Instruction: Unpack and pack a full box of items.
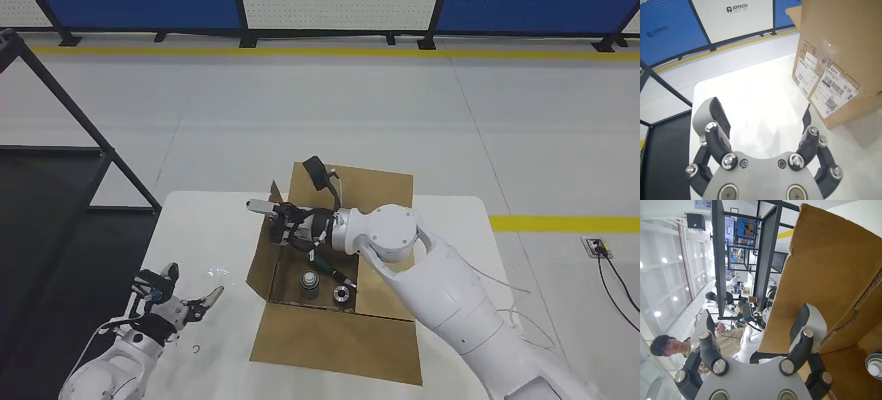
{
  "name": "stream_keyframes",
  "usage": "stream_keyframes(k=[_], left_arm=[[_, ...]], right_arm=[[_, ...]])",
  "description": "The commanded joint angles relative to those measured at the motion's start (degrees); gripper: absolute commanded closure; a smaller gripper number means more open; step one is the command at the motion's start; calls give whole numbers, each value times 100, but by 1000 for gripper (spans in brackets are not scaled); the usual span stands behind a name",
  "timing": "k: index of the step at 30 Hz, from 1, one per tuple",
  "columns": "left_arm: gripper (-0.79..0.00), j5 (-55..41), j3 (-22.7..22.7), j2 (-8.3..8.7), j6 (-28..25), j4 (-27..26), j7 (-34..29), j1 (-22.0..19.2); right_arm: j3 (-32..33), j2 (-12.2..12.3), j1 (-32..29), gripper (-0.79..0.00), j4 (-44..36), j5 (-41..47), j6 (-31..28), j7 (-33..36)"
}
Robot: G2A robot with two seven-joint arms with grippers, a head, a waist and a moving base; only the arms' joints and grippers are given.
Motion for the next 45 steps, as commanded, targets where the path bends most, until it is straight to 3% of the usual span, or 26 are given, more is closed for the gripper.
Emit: stream_keyframes(k=[1,4,14,19,22,26,35,45], left_arm=[[-785,391,334,-38,109,336,299,-322],[-785,198,720,-129,100,856,698,-650],[-785,214,719,-130,128,848,691,-647],[-785,876,983,-180,751,593,484,-631],[-785,1187,1229,-216,803,562,431,-677],[-785,1353,1427,-270,928,720,339,-841],[-785,1472,1885,-485,1925,1205,180,-1367],[-785,1587,1707,-580,3019,1307,418,-1259]], right_arm=[[35,1,-24,-785,-17,-20,2,4],[87,4,-66,-785,-56,-77,21,7],[263,28,-245,-785,-278,-276,178,7],[312,24,-279,-785,-331,-349,223,45],[336,16,-293,-785,-343,-374,236,57],[364,6,-304,-785,-352,-416,250,80],[429,-11,-346,-785,-416,-517,300,115],[496,-30,-385,-785,-476,-598,339,156]])
